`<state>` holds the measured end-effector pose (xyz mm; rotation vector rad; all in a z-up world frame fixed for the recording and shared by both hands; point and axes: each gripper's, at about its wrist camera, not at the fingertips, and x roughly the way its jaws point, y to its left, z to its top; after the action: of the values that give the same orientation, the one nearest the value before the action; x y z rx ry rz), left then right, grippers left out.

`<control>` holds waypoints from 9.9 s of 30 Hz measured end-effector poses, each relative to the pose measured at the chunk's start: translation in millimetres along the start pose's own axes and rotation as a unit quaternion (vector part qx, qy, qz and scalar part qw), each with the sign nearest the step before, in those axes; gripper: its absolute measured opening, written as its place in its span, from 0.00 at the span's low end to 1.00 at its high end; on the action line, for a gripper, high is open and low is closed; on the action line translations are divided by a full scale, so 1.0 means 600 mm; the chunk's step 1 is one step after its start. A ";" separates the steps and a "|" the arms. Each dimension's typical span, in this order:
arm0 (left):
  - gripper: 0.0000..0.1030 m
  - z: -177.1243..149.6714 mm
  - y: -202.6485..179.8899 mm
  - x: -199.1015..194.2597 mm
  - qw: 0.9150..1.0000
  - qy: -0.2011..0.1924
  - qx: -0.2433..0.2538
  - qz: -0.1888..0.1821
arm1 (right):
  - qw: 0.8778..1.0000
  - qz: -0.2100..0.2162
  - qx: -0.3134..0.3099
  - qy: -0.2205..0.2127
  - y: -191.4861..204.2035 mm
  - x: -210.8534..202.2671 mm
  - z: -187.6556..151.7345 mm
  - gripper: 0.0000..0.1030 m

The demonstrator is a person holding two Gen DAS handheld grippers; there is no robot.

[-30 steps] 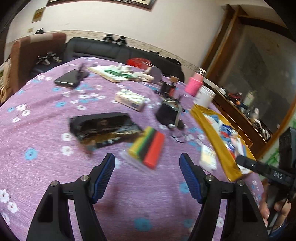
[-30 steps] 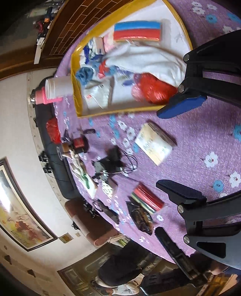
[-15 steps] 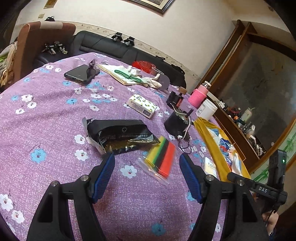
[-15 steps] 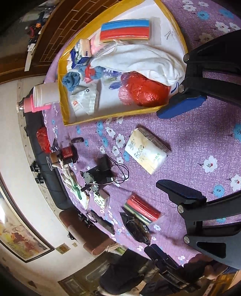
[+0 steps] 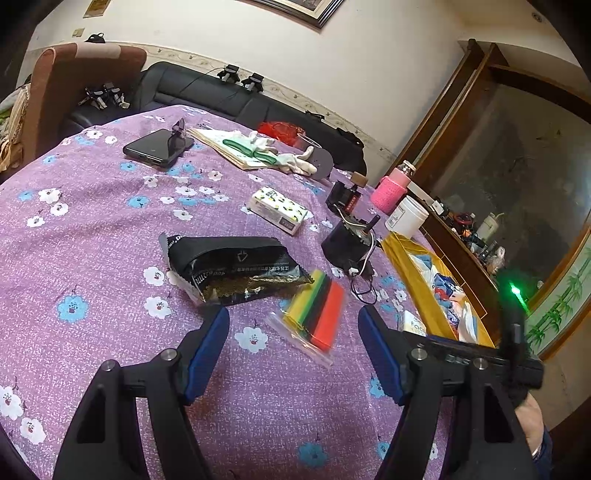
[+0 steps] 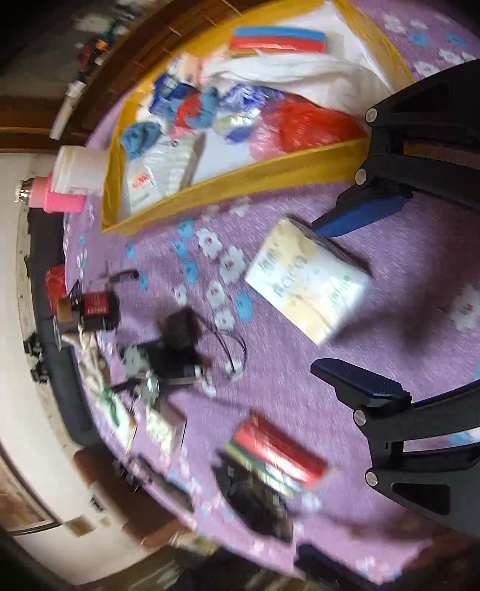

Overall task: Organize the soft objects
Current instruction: 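Grasp white tissue pack with right tool, then grasp black snack bag with left tool, then hold black snack bag with left tool while right tool holds tissue pack, then carry snack bag and tissue pack over the tray with both tools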

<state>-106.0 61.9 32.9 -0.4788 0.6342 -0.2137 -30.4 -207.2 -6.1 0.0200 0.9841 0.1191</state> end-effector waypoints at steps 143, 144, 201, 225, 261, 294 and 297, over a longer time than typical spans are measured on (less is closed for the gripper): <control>0.31 0.068 -0.057 0.067 0.961 -0.094 0.119 0.233 | 0.977 0.163 -0.106 -0.088 0.063 0.024 0.061 0.47; 0.31 0.069 -0.057 0.067 0.961 -0.094 0.119 0.233 | 0.977 0.164 -0.105 -0.088 0.063 0.024 0.062 0.47; 0.31 0.071 -0.052 0.069 0.963 -0.094 0.109 0.228 | 0.974 0.178 -0.103 -0.093 0.067 0.009 0.061 0.47; 0.31 0.070 -0.051 0.069 0.963 -0.097 0.103 0.230 | 0.974 0.180 -0.099 -0.100 0.061 0.007 0.063 0.48; 0.31 0.056 -0.193 0.031 0.973 -0.088 0.143 0.155 | 0.965 0.182 -0.005 -0.186 -0.063 -0.098 0.082 0.47; 0.38 -0.092 -0.482 0.303 0.966 0.155 0.203 -0.035 | 0.980 0.043 0.145 -0.129 -0.404 -0.080 0.040 0.49; 0.62 -0.093 -0.484 0.302 0.966 0.155 0.204 -0.044 | 0.979 0.039 0.149 -0.131 -0.407 -0.083 0.041 0.60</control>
<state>-11.0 -271.4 42.8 -0.0733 0.8519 -0.4988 -14.9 -454.4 31.5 0.3416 0.7295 0.0382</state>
